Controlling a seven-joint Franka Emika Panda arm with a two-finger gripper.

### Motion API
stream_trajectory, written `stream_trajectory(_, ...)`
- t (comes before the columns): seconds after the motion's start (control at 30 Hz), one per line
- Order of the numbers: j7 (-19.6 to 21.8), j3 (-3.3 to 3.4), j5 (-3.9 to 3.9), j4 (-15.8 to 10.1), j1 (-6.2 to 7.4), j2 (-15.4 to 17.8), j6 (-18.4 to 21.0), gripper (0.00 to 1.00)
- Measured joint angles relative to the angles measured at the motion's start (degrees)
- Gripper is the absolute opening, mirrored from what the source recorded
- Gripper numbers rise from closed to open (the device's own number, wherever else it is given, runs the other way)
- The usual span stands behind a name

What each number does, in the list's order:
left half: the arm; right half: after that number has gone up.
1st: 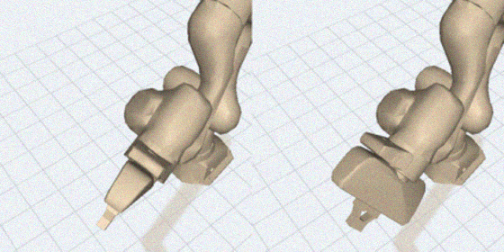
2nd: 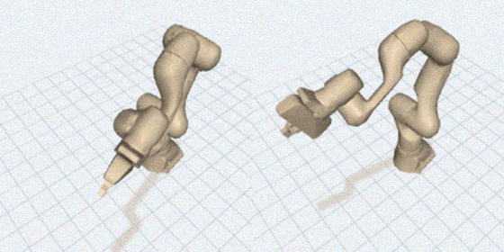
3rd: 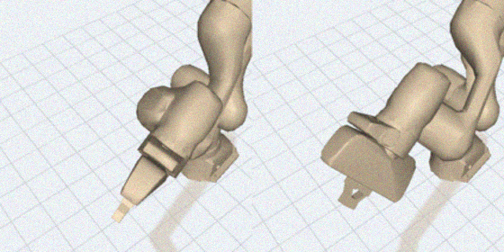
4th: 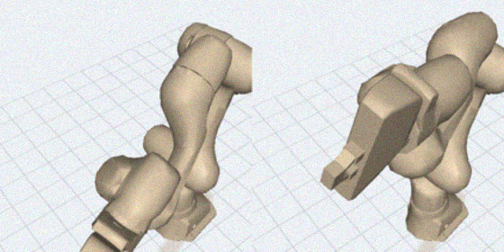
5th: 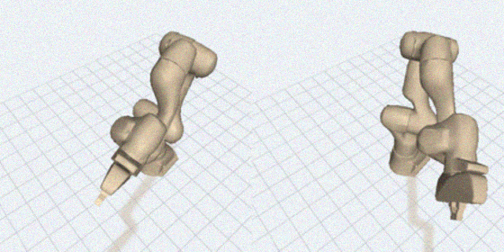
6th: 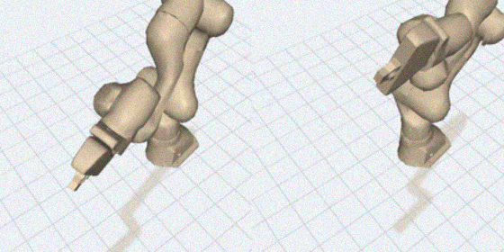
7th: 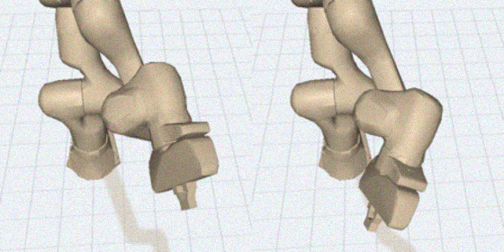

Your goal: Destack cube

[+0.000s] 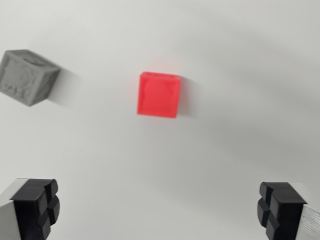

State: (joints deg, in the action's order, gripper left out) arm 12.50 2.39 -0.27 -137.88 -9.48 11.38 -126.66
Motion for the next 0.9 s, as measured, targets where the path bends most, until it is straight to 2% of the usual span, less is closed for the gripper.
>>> stream_trajectory(0.43,0.03,0.0,-0.03,1.67,0.0,1.4,3.12,1.0)
stream_trajectory(0.9,0.03,0.0,-0.03,1.93,0.0,1.57,3.61,1.0)
